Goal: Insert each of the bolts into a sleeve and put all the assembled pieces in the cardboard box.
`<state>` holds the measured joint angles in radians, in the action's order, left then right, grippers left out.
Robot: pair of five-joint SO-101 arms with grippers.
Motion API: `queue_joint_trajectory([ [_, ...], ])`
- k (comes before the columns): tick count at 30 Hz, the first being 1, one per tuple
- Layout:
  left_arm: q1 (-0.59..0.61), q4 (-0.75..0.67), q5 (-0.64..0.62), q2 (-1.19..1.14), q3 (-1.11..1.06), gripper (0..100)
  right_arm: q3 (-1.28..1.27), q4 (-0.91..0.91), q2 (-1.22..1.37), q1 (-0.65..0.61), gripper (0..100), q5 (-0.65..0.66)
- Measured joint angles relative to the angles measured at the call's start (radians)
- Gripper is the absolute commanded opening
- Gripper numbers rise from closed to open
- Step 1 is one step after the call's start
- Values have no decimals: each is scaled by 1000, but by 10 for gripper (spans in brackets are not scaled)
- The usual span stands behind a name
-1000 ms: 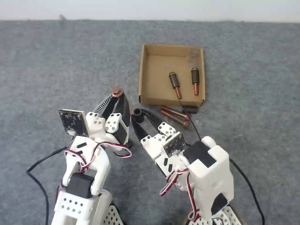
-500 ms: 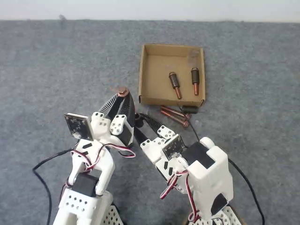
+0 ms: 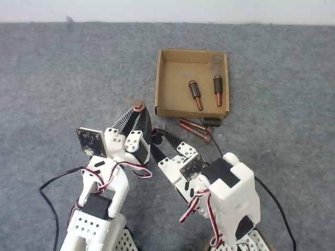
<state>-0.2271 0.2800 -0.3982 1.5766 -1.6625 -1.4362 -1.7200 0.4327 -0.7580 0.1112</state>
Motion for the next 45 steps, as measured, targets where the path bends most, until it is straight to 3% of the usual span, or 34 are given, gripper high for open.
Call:
queue_joint_trajectory([
  [20,0,12,2,0,0,10,0,0,0,-2,7,0],
  [29,-48,14,103,-2,-11,10,2,-5,-2,3,7,0],
  [45,-51,14,107,0,-37,11,0,-5,-2,0,6,0],
])
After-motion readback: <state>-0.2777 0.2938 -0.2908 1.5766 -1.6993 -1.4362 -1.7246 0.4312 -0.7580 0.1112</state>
